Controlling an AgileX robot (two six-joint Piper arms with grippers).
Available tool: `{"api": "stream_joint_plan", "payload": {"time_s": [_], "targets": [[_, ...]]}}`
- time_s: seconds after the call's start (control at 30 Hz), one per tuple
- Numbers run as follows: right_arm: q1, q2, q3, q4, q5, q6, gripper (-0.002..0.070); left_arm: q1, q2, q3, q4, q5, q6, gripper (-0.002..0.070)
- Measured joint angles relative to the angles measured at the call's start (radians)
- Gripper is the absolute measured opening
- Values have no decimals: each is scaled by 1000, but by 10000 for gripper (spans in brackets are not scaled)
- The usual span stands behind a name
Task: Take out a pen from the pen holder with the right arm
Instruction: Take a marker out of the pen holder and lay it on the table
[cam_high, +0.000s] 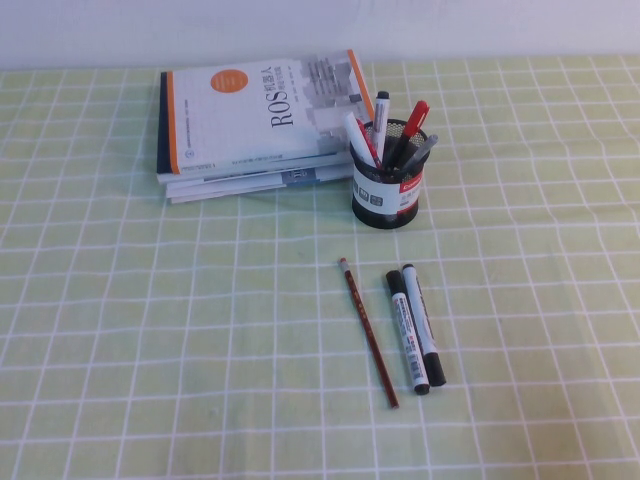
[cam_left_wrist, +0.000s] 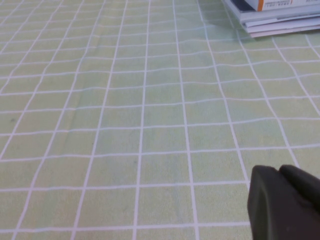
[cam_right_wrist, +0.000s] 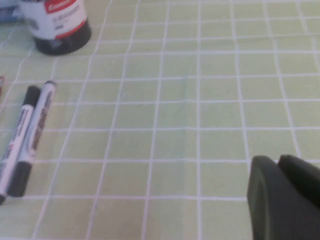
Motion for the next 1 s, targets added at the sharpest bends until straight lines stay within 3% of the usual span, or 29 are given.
{"api": "stream_joint_plan", "payload": {"time_s": [0.13,0.4,0.6,1.0], "targets": [[-85,-131,130,-2,-115,-4,-12,0,0,0,0,0,0,-5],[-147,-389,216,-4,-109,-4,-12,0,0,0,0,0,0,-5],[-150,-518,218,-12,18,-4,-12,0,0,0,0,0,0,-5],[-150,-521,218,-3,174,-53,-12,0,0,0,0,0,0,-5]]}}
